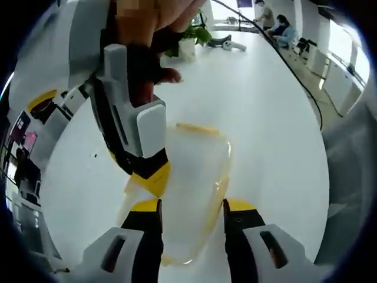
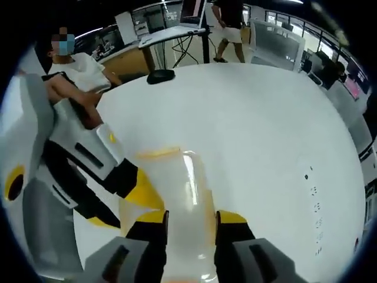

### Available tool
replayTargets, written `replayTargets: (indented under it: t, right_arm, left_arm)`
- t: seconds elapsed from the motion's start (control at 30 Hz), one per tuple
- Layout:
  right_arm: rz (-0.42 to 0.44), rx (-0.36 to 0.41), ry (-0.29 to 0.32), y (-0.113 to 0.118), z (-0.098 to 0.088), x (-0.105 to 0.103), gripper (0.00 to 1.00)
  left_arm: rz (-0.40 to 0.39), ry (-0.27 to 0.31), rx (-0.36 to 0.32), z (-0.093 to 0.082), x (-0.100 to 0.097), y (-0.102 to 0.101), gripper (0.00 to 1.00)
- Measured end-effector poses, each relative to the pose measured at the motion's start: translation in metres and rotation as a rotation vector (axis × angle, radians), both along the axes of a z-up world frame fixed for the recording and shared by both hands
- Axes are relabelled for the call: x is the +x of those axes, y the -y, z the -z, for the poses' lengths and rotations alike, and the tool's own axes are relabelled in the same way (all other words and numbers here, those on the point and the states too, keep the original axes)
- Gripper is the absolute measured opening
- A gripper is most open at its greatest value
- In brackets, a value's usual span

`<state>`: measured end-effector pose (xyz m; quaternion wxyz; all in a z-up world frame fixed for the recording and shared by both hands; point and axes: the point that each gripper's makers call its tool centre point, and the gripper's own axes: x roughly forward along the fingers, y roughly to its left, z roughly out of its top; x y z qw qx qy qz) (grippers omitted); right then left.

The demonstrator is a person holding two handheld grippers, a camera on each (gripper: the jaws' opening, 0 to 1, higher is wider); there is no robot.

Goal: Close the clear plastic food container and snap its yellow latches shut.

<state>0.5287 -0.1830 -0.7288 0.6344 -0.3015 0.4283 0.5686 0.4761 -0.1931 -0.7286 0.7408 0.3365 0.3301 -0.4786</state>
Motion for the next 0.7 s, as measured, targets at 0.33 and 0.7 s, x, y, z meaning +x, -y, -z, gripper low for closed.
replayTargets:
  t: [0.33, 0.7]
  right_arm:
    - [-0.020, -0.018, 0.062, 0.005, -0.007, -0.006, 0.41]
    - [-0.018, -0.025, 0.057, 0.017, -0.008, -0.014, 0.49]
  left_arm:
    - [0.001, -0.043, -0.006, -0.001, -0.004, 0.001, 0.45]
    - [0.033, -0.038, 0.034, -0.008, -0.003, -0.005, 0.53]
